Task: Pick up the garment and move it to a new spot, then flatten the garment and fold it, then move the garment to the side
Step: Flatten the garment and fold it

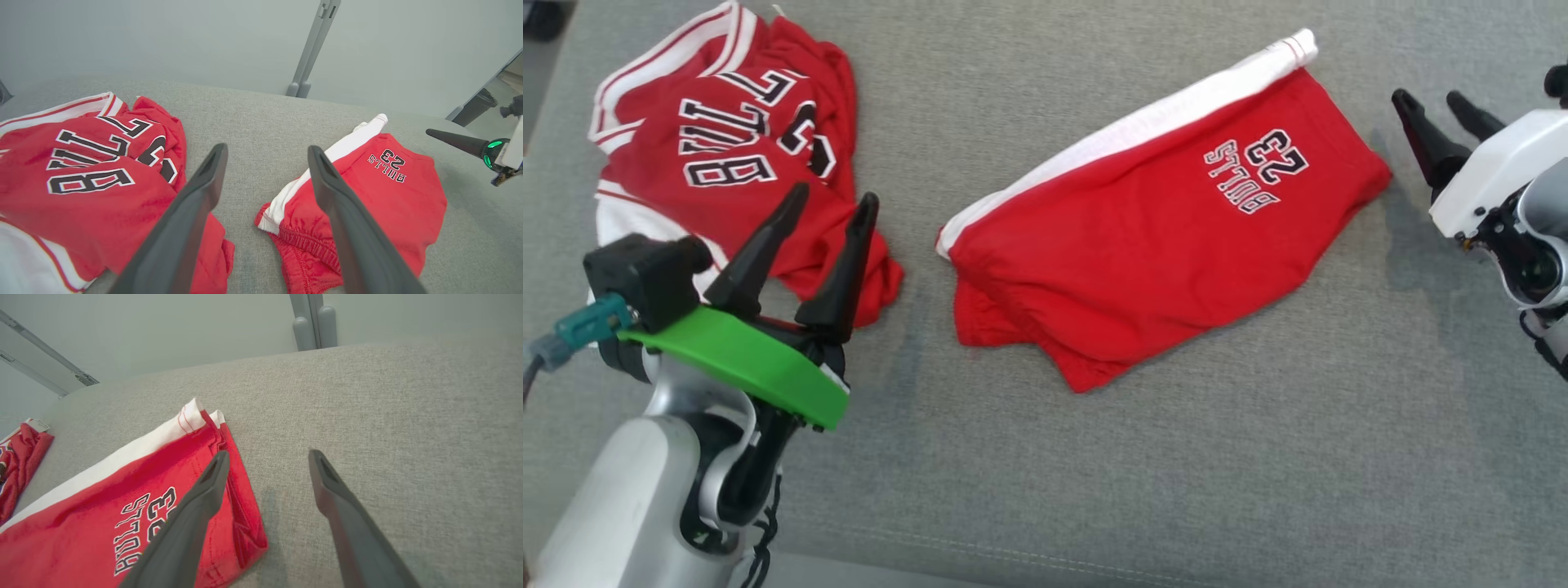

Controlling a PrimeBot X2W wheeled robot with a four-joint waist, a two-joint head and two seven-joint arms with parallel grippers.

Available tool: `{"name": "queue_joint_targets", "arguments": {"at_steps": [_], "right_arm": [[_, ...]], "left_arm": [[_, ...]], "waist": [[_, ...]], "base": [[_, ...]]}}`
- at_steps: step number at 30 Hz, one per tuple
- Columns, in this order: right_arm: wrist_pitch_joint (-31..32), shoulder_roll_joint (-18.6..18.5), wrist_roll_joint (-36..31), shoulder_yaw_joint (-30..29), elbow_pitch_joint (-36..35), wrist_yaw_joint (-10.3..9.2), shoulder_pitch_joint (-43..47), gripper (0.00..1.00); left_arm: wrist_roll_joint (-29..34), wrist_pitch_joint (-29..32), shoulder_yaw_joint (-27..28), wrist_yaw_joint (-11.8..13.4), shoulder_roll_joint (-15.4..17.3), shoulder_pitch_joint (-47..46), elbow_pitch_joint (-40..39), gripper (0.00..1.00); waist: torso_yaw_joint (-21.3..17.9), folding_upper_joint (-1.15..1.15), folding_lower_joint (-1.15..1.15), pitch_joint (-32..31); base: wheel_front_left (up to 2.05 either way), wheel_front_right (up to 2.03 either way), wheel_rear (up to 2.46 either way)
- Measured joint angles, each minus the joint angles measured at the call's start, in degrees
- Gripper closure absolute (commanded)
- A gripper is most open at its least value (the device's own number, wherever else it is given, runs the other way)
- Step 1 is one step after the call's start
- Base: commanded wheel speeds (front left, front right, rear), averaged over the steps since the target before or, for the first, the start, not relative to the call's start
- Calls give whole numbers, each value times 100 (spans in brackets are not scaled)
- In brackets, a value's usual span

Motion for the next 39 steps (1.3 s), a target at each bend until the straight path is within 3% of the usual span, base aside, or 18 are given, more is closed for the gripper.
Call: {"name": "queue_joint_targets", "arguments": {"at_steps": [6,13,24,39], "right_arm": [[53,212,404,-163,57,53,146,0],[198,225,344,-35,59,97,133,0],[298,214,234,90,114,154,61,0],[625,-88,8,360,237,214,69,0]], "left_arm": [[110,-389,-44,92,-125,560,-51,0],[196,-605,-92,116,-200,811,-103,0],[196,-787,-144,160,-328,1045,-120,0],[227,-894,-177,162,-359,1051,-199,0]], "waist": [[365,0,0,-163],[613,0,0,-154],[542,0,0,-82],[459,0,0,71]], "base": [[0,0,0],[0,0,0],[0,0,0],[0,0,0]]}}
